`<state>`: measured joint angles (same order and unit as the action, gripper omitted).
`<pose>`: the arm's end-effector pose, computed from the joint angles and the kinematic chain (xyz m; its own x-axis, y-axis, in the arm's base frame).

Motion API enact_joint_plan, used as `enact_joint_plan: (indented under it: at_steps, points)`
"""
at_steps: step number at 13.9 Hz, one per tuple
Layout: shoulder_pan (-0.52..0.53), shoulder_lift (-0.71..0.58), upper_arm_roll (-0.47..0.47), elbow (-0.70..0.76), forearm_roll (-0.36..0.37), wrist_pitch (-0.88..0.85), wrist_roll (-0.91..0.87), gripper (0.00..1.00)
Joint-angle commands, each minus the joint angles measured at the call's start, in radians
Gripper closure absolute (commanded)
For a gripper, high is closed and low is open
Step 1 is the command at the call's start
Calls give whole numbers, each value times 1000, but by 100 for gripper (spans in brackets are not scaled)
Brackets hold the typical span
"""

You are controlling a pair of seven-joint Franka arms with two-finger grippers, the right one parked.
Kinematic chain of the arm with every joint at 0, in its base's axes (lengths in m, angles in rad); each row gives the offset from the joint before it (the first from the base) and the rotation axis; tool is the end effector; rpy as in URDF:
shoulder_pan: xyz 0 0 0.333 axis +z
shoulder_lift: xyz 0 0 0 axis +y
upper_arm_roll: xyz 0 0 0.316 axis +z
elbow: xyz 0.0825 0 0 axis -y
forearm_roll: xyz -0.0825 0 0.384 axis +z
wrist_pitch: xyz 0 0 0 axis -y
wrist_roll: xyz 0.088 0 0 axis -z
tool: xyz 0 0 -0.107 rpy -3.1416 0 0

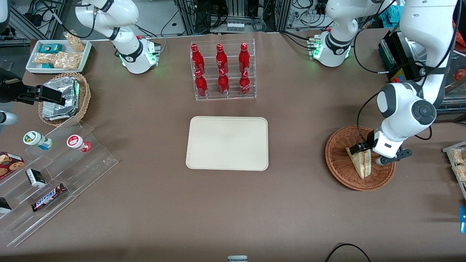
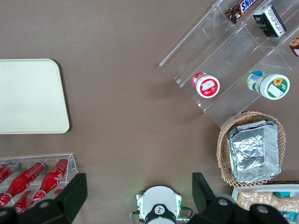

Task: Place sandwich from basket to tray
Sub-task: 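Move the open left gripper down over the sandwich in the wicker basket, then close the left gripper on the wrapped sandwich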

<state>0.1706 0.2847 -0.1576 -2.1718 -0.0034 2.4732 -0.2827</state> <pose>0.5648 0.0079 0.2644 0.9538 0.3005 0.0062 0.2998 -0.9527 0.0500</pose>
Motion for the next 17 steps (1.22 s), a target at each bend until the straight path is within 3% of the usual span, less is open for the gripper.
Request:
enact_joint_plan:
  at_steps: [1, 2, 3, 7, 12, 15, 17]
  points:
    - [10, 39, -8, 10, -1, 52, 16, 0]
    - [10, 51, -8, 9, -3, 70, 14, 23]
    - [12, 54, -8, 7, -3, 75, 14, 39]
    - [12, 59, -8, 3, -1, 75, 16, 69]
    - [7, 22, -10, 10, -1, 46, 5, 74]
    - [-17, -56, -22, 17, 0, -84, 17, 75]
    - [-95, -104, -26, 38, 0, -199, 7, 75]
